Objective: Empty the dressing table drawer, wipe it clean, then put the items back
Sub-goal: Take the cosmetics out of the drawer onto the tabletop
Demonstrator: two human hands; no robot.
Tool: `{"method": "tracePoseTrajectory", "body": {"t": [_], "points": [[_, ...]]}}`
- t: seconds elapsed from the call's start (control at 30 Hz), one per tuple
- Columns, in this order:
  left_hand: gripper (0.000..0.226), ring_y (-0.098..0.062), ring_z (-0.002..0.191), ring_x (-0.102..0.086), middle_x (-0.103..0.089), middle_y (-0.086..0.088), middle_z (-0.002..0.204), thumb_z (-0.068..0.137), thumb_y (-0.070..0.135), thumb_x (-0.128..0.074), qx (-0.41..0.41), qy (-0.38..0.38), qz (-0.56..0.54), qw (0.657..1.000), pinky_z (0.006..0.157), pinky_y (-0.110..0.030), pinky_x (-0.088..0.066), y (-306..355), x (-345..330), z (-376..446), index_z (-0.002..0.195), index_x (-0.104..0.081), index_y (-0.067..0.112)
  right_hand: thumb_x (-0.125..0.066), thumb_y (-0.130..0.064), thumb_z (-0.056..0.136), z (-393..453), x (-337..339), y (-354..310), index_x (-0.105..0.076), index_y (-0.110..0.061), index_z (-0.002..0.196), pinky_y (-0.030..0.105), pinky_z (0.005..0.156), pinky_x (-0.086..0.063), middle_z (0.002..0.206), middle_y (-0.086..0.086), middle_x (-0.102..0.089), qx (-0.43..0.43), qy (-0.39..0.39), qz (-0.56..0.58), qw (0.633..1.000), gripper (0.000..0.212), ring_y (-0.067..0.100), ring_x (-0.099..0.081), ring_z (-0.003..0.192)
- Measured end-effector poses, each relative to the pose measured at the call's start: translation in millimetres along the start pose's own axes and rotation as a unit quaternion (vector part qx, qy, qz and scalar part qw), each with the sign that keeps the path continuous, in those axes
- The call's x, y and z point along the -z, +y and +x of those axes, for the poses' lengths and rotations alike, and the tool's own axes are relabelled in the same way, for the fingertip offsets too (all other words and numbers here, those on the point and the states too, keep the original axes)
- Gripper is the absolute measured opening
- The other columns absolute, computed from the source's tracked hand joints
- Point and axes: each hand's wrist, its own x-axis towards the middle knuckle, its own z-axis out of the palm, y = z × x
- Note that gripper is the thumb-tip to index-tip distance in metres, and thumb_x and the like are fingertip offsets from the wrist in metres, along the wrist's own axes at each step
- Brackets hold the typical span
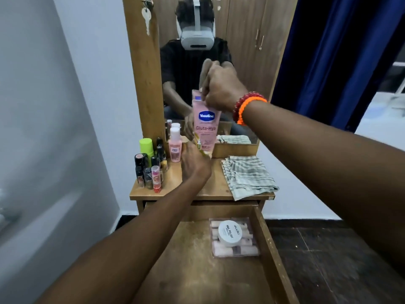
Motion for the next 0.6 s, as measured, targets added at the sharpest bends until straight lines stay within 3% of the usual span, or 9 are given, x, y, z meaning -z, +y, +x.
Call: {"method": "tracePoseTrajectory", "body": {"t": [0.13,0.27,0.37,0.43,0.47,0.5,0.53,0.6], "points": [[0.056,-0.029,0.125,-0.054,-0.055,-0.013,0.136,0.090,0.011,-0.073,0.021,0.014,0.020,0.999,0.095,-0.035,-0.048,-16.3,-11.2,16.9,0.139,-0.046,0.008,-0.062,-0.017,0.094,12.7,-24.7,8.2,-0.056,-0.006,0.136,0.044,0.112,-0.040,0.147,0.015,-0.049,0.007,-0.040,-0.062,0.997,0.044,0.038,-0.046,0.136],[0.052,-0.028,0.123,-0.055,-0.056,-0.012,0.134,0.091,0.010,-0.072,0.039,0.014,0.014,0.999,0.088,-0.031,-0.045,-23.9,-18.5,27.0,0.137,-0.047,0.010,-0.063,-0.016,0.095,20.8,-40.2,18.6,-0.059,-0.007,0.135,0.041,0.108,-0.045,0.141,0.015,-0.055,0.043,-0.018,-0.081,0.996,0.041,0.035,-0.052,0.131],[0.054,-0.028,0.122,-0.056,-0.056,-0.012,0.134,0.091,0.010,-0.072,0.048,0.017,0.000,0.999,0.089,-0.033,-0.047,-25.4,-22.6,28.2,0.139,-0.046,0.012,-0.075,-0.001,0.083,22.7,-41.8,11.8,-0.072,-0.009,0.106,0.025,0.084,-0.057,0.106,0.021,-0.072,0.081,-0.029,-0.016,0.996,0.024,0.025,-0.067,0.104],[0.056,-0.027,0.124,-0.056,-0.055,-0.011,0.136,0.091,0.010,-0.072,0.050,0.017,-0.006,0.999,0.091,-0.033,-0.047,-26.3,-23.9,27.5,0.141,-0.046,0.012,-0.071,-0.003,0.085,23.3,-40.8,12.4,-0.069,-0.005,0.113,0.017,0.064,-0.046,0.111,0.030,-0.068,0.082,-0.028,-0.001,0.996,0.029,0.033,-0.066,0.106],[0.057,-0.027,0.125,-0.056,-0.055,-0.011,0.136,0.090,0.010,-0.073,0.050,0.017,-0.009,0.999,0.093,-0.034,-0.049,-26.5,-23.5,26.9,0.141,-0.046,0.012,-0.067,-0.011,0.089,15.3,-39.0,8.6,-0.065,-0.004,0.123,0.022,0.067,-0.047,0.125,0.028,-0.064,0.046,-0.040,-0.003,0.998,0.035,0.036,-0.062,0.116],[0.057,-0.027,0.125,-0.057,-0.056,-0.011,0.136,0.089,0.011,-0.074,0.048,0.018,-0.013,0.999,0.095,-0.036,-0.050,-27.3,-23.2,26.7,0.140,-0.048,0.013,-0.064,-0.016,0.093,14.5,-42.4,12.1,-0.061,-0.004,0.130,0.029,0.080,-0.052,0.133,0.023,-0.060,0.023,-0.044,-0.033,0.998,0.039,0.037,-0.058,0.123],[0.057,-0.028,0.124,-0.058,-0.058,-0.011,0.135,0.088,0.011,-0.076,0.048,0.017,-0.015,0.999,0.095,-0.038,-0.052,-28.1,-22.5,26.1,0.139,-0.049,0.013,-0.063,-0.019,0.094,14.8,-46.2,14.8,-0.060,-0.005,0.131,0.036,0.093,-0.051,0.136,0.020,-0.059,0.011,-0.043,-0.025,0.999,0.040,0.037,-0.056,0.126],[0.056,-0.028,0.122,-0.059,-0.058,-0.012,0.134,0.086,0.011,-0.077,0.052,0.013,-0.008,0.999,0.093,-0.036,-0.053,-28.7,-20.5,24.9,0.136,-0.051,0.013,-0.065,-0.019,0.092,13.5,-48.4,14.5,-0.064,-0.005,0.127,0.041,0.102,-0.050,0.132,0.019,-0.061,0.017,-0.039,-0.013,0.999,0.038,0.036,-0.058,0.125]]}}
